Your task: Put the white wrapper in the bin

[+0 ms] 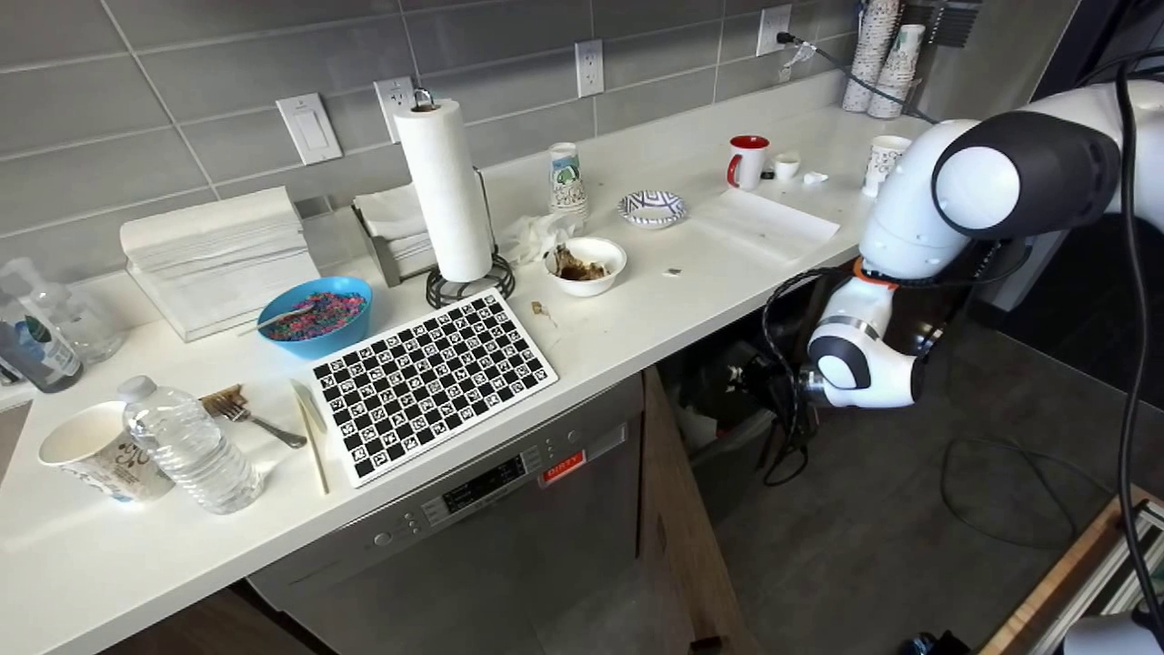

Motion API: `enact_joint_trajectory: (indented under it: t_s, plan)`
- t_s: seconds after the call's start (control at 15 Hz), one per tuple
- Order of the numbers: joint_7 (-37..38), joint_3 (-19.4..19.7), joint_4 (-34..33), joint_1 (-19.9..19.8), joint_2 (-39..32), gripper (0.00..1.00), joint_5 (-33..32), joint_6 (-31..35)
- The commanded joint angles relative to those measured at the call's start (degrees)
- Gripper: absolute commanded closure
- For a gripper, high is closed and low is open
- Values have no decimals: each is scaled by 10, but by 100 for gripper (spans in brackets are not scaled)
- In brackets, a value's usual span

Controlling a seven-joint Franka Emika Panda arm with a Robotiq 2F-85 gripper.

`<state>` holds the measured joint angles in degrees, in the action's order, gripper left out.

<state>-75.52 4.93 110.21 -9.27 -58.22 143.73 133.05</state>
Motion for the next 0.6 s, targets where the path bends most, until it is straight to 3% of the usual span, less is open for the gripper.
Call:
enact_joint_trajectory:
  t_s: [0.0,0.13,0.47,0.53]
  plan:
    - [6,-32,-46,-32,-30,74,0,25]
    - [6,-44,-57,-42,-38,68,0,28]
    - [5,-65,-72,-61,-51,28,0,29]
    - [15,-60,-69,-50,-51,21,0,29]
